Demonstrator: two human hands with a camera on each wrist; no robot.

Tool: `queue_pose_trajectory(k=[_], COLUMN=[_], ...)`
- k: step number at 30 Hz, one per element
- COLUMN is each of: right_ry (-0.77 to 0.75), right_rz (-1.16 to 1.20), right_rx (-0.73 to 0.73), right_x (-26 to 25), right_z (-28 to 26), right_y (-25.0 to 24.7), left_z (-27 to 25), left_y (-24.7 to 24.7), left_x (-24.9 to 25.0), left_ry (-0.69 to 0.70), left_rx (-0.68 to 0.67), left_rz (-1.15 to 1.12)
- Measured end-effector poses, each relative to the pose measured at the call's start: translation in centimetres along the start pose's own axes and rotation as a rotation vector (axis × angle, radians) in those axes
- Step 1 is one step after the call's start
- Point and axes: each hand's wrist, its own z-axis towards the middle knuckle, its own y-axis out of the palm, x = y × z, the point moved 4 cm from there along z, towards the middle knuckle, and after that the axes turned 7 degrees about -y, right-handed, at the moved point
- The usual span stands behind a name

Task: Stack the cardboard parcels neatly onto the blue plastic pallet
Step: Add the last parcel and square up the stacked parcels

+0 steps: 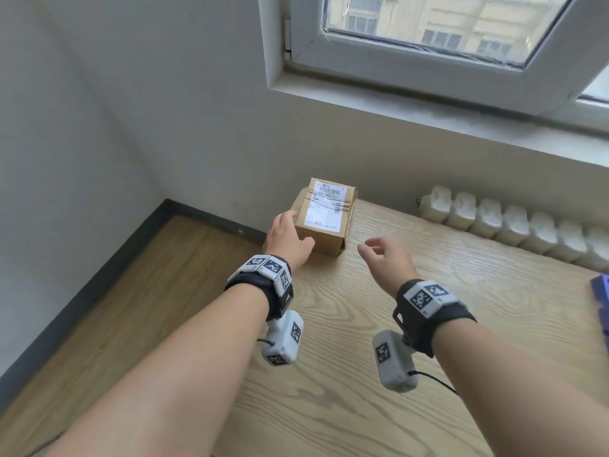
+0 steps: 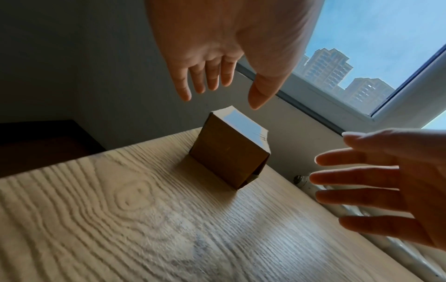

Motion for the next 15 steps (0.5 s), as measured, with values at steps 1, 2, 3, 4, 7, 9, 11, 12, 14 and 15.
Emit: queue_pose_trajectory(k=[1,2,3,4,7,9,11,12,14,15], right_ry=[0.016,0.033,0.051,0.070,0.116,0.137,0.140,0.137,0.119,0.105], right_rz=[0.018,0.033,0.047,0.060,0.091,0.113,0.124,0.121,0.104,0.096], right_rx=[-0.011,-0.020,-0.023,-0.023,-0.027,-0.040,-0.048,-0.058,-0.083,-0.092], right_x=[0.3,0.4,0.7,0.8,1.1,1.2,1.2,1.0,0.7,0.6], right_z=[0.5,0.9,1.3,1.7,2.5,3.0,3.5,3.6,3.9,4.1], right_y=[0.5,0.9,1.2,1.5,2.3,2.9,3.3,3.4,3.7,3.9], left_z=[0.6,1.0,1.4,1.9,3.2,3.8,4.2,4.4,4.9,5.1], left_y=[0.3,0.6,0.9,1.2,1.9,2.4,2.9,3.1,3.4,3.5], left_x=[-0.3,-0.7,-0.9,-1.1,-1.4,-1.5,-1.5,-1.5,-1.4,-1.3], left_ry=[-0.018,-0.036,-0.049,-0.054,-0.064,-0.074,-0.079,-0.077,-0.063,-0.056], left_rx=[-0.020,-0.049,-0.079,-0.106,-0.162,-0.195,-0.221,-0.228,-0.218,-0.207], left_rz=[0.003,0.003,-0.004,-0.019,-0.077,-0.110,-0.125,-0.126,-0.136,-0.145])
